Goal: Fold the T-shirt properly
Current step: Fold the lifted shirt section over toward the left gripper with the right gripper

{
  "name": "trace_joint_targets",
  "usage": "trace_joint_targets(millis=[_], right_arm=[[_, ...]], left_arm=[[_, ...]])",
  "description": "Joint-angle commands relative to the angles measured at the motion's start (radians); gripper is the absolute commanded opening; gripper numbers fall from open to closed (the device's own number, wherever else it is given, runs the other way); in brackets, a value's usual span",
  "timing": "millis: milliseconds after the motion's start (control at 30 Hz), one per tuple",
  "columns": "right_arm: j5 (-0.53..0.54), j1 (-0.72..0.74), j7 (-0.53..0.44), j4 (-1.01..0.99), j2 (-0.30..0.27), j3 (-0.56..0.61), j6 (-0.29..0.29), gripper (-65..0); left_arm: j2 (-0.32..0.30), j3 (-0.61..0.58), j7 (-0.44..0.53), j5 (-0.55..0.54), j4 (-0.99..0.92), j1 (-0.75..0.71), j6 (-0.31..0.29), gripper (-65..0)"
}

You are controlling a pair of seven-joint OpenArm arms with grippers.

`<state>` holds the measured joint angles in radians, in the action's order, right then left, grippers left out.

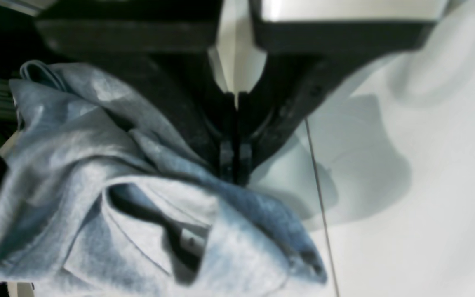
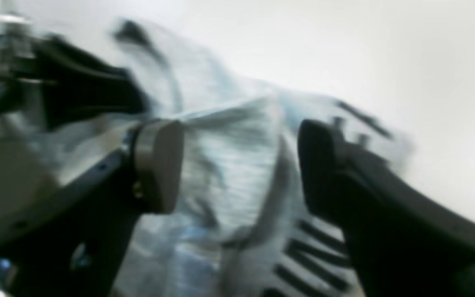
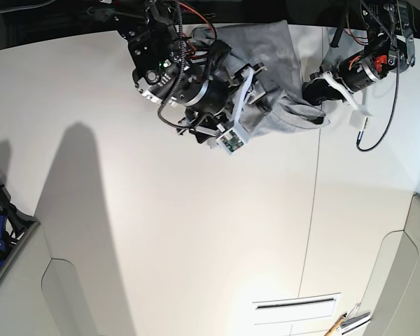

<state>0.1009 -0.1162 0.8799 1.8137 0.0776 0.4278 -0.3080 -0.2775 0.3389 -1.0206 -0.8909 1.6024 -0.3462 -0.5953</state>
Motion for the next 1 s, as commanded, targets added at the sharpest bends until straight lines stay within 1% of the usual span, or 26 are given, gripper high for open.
trace_joint_targets(millis=[0, 33, 67, 100, 133, 200, 233, 300, 333, 433, 500, 567, 633, 833, 867, 933, 967], right_arm=[[0.016, 0.013, -0.019, 0.018, 0.008, 0.003, -0.01, -22.0], [0.016, 0.013, -0.019, 0.018, 0.008, 0.003, -0.011, -22.3], [0.016, 0.013, -0.019, 0.018, 0.008, 0.003, -0.011, -25.1], [0.016, 0.013, -0.019, 0.018, 0.008, 0.003, -0.011, -31.8], [0.016, 0.013, -0.017, 0.018, 0.008, 0.003, -0.011, -41.3], [0.023, 0.013, -0.015, 0.018, 0.008, 0.003, -0.011, -62.8], [0.031, 0.013, -0.015, 0.018, 0.008, 0.003, -0.011, -65.0], [0.074, 0.013, -0.009, 0.019, 0.008, 0.003, -0.013, -65.0], [0.105, 0.014, -0.003, 0.019, 0.008, 0.005, -0.026, -65.0], [0.226, 0.013, 0.039, 0.019, 0.009, 0.008, -0.127, -65.0], [0.307, 0.013, 0.067, 0.019, 0.009, 0.019, -0.169, -65.0], [0.356, 0.013, 0.071, 0.019, 0.009, 0.038, -0.183, -65.0], [0.38, 0.013, 0.071, 0.019, 0.009, 0.059, -0.193, -65.0], [0.442, 0.013, 0.082, 0.019, 0.008, 0.114, -0.194, -65.0], [0.461, 0.013, 0.092, 0.019, 0.008, 0.12, -0.194, -59.5], [0.505, 0.013, 0.111, 0.019, 0.008, 0.129, -0.194, -43.1], [0.524, 0.013, 0.113, 0.019, 0.008, 0.132, -0.195, -37.6]], left_arm=[[-0.01, 0.002, -0.016, 0.027, 0.005, -0.003, 0.007, -65.0], [-0.011, 0.002, -0.016, 0.027, 0.005, -0.003, 0.007, -65.0], [-0.011, 0.002, -0.016, 0.027, 0.005, -0.003, 0.007, -65.0], [-0.01, 0.002, -0.016, 0.027, 0.005, -0.003, 0.007, -65.0], [-0.011, 0.002, -0.016, 0.027, 0.005, -0.003, 0.007, -65.0], [-0.01, 0.002, -0.016, 0.027, 0.005, -0.003, 0.007, -65.0], [-0.01, 0.002, -0.016, 0.027, 0.005, -0.003, 0.007, -65.0], [-0.01, 0.002, -0.016, 0.027, 0.005, -0.003, 0.007, -65.0], [-0.011, 0.002, -0.016, 0.027, 0.005, -0.003, 0.007, -65.0], [-0.011, 0.002, -0.016, 0.027, 0.005, -0.003, 0.007, -65.0], [-0.011, 0.002, -0.016, 0.027, 0.005, -0.003, 0.007, -65.0], [-0.011, 0.002, -0.016, 0.027, 0.005, -0.003, 0.007, -65.0], [-0.011, 0.002, -0.016, 0.027, 0.005, -0.003, 0.007, -65.0], [-0.011, 0.002, -0.016, 0.028, 0.005, -0.003, 0.007, -65.0], [-0.011, 0.002, -0.016, 0.028, 0.005, -0.003, 0.007, -65.0], [-0.011, 0.002, -0.016, 0.028, 0.005, -0.003, 0.007, -65.0], [-0.011, 0.002, -0.016, 0.028, 0.005, -0.003, 0.007, -65.0]])
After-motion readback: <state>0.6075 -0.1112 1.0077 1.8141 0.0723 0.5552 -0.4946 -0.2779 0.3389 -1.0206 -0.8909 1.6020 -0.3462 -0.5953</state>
